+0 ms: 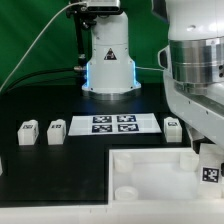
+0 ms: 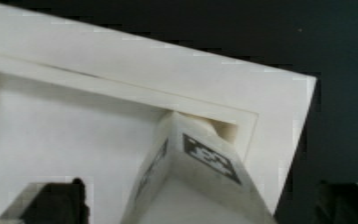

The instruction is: Assemble one leg

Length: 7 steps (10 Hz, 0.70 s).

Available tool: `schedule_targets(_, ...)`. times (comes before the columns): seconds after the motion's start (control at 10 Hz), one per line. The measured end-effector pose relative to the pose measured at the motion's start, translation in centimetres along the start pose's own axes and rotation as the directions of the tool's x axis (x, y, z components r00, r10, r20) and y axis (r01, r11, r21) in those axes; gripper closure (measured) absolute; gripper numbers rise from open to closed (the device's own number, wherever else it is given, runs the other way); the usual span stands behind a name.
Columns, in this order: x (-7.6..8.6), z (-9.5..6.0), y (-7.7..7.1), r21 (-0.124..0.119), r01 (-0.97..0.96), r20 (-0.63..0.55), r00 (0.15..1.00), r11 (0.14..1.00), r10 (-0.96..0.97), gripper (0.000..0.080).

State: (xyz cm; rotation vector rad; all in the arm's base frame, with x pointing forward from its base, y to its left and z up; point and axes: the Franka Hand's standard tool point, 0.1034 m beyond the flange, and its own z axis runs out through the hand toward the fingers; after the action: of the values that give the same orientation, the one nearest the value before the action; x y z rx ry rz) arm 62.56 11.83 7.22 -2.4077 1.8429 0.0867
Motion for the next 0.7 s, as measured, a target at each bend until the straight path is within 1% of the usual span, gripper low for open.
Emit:
schedule_targets(0.2, 0.09, 0.01, 0.02, -0.001, 0.206, -0.002, 0.978, 0.978, -0.206, 0.0152)
schedule_targets(0.3, 0.16, 0.01, 0.03, -0.002, 0.315, -0.002, 0.949, 0.949, -0.315, 0.0151)
schedule_targets(0.4, 0.25, -0.02, 0.04, -0.01, 0.454, -0.01, 0.891, 0.891, -0.454, 0.0151)
schedule_targets(0.5, 0.29, -0.14, -0.02, -0.027, 0.658, -0.02, 0.753, 0.753, -0.658, 0.0151)
schedule_targets(0.6, 0.26, -0.31, -0.25, -0.03, 0.774, -0.02, 0.633, 0.633, -0.774, 0.0151)
schedule_targets(0.7, 0.2, -0.32, -0.35, -0.038, 0.85, -0.021, 0.525, 0.525, -0.851, 0.0151)
